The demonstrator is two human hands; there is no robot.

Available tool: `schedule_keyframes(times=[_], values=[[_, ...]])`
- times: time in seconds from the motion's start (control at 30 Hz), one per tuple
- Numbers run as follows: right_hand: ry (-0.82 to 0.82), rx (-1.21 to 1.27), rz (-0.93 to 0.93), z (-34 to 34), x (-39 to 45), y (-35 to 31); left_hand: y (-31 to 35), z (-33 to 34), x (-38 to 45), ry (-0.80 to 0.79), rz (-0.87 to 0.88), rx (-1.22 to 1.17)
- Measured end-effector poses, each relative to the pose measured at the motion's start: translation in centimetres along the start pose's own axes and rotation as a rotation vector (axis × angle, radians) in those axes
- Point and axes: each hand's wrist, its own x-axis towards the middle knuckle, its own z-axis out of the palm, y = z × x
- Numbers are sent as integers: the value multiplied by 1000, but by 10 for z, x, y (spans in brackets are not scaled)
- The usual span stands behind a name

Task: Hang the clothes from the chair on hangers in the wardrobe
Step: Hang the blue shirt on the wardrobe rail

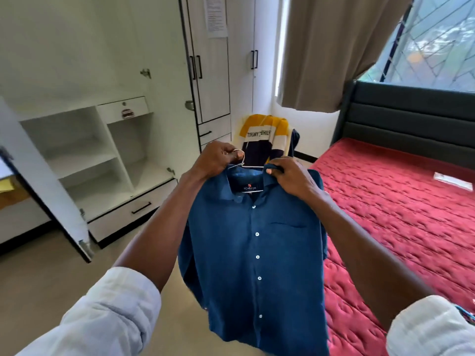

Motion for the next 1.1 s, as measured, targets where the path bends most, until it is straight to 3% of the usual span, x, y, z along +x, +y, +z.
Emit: schedule_keyframes(times=[0.27,0.37,0.47,0.7,0.8,0.97,1.1], values=[[-82,30,-43,79,96,-75,-82,-86,38,150,-48,60],[-79,52,3,117,135,-101,-128,-127,57,275,-119,8],[-126,65,-5,156,171,-122,-167,-168,70,302,-174,-39],[71,97,-107,248,248,-185,-252,-286,81,226,-227,35],[124,43,-162,271,285,-204,-303,-330,84,235,-266,273],[265,-50,-251,312,363,-227,-365,-376,109,322,-290,353],[341,-95,-291,345,434,-239,-397,-404,149,310,-205,492]])
